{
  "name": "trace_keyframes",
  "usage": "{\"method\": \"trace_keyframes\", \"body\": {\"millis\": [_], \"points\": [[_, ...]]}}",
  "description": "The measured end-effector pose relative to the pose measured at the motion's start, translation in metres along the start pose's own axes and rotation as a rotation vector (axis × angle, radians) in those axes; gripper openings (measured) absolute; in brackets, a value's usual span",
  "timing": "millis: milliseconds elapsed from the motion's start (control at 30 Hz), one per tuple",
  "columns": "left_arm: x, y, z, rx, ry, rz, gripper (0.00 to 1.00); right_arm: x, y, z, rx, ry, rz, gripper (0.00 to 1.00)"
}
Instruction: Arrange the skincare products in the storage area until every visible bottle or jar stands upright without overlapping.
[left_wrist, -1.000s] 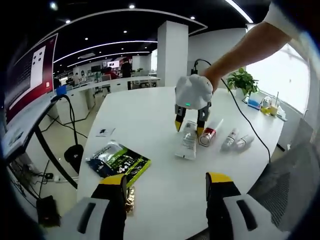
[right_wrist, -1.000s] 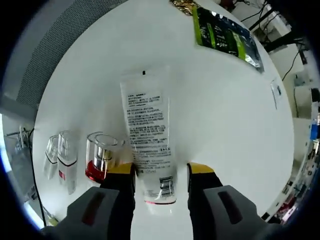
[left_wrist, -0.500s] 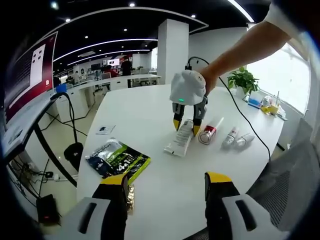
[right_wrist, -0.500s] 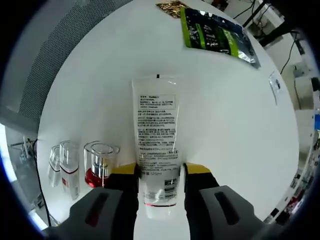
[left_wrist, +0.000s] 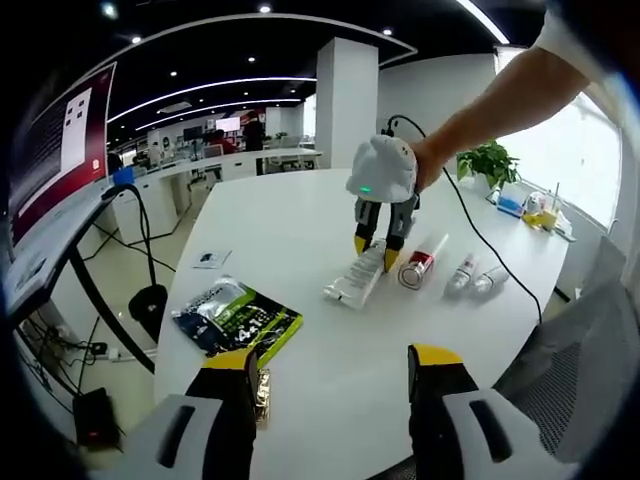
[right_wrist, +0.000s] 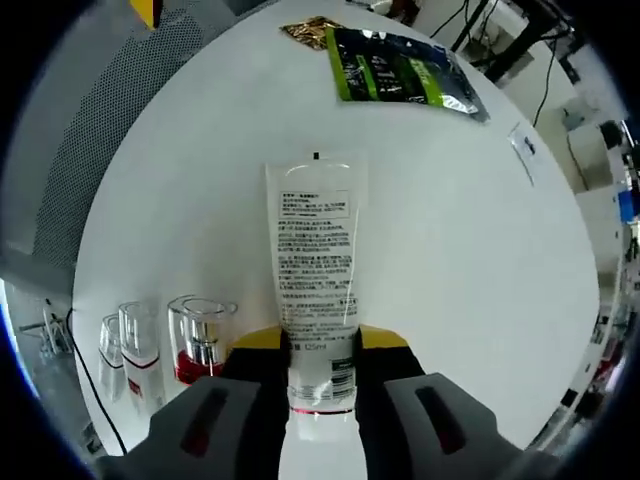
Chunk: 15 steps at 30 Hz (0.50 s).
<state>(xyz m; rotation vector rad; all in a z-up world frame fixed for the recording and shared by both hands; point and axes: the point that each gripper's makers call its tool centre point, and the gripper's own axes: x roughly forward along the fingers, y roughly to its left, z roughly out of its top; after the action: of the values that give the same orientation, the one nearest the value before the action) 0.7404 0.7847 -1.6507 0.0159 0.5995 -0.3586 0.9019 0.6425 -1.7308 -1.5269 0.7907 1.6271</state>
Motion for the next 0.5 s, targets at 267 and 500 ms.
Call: {"method": "trace_keyframes", "body": {"millis": [267,500], "points": [[0.000,0.000,0.000,0.005,0.003,-0.002,0.62,-0.036,-0.023,0.024,0.137,-0.143,-0.148,0.21],[0.000,-0.002,0.002,0.011,-0.002,-0.011,0.62,-0.067,-0.021,0.036,0.151,-0.196,-0.213,0.21]]}}
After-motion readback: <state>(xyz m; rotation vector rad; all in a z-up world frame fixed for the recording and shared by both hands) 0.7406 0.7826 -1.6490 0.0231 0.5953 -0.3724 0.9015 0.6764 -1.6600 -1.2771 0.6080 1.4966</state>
